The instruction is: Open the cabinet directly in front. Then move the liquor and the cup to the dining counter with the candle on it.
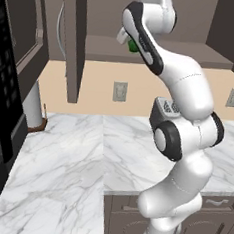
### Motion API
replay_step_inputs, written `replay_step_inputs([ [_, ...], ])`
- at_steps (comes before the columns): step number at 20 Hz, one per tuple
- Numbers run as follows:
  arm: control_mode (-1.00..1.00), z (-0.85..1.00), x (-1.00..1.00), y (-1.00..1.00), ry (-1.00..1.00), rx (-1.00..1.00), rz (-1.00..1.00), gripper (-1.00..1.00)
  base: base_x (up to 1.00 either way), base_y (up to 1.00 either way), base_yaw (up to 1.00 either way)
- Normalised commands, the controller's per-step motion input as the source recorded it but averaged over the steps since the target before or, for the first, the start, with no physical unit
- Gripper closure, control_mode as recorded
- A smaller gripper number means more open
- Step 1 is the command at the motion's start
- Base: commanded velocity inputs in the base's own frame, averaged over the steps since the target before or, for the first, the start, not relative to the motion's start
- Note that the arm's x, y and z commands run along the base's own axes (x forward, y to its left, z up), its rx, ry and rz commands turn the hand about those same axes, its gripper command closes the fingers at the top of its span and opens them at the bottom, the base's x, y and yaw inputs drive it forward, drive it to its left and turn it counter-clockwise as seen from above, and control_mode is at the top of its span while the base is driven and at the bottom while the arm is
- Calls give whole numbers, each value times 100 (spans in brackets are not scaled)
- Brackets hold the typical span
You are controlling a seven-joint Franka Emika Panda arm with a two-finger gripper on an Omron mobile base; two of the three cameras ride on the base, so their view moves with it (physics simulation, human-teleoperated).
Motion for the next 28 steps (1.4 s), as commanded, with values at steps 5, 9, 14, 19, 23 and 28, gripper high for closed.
replay_step_inputs([
  [5, -100, -67, -100, -7, -25, 0, 3, 100, 0, 0, 0],
  [9, -100, -58, -100, -14, -26, 0, 3, 100, 0, 0, 0],
  [14, -100, -27, -100, -32, -20, 0, 1, 100, 0, 0, 0],
  [19, -100, 3, -100, -41, -1, 0, 0, 100, 0, 0, 0],
  [23, -100, 10, -100, -39, -9, 0, 0, 100, 0, 0, 0],
  [28, -100, 7, -100, -39, -8, 0, 0, 100, 0, 0, 0],
])
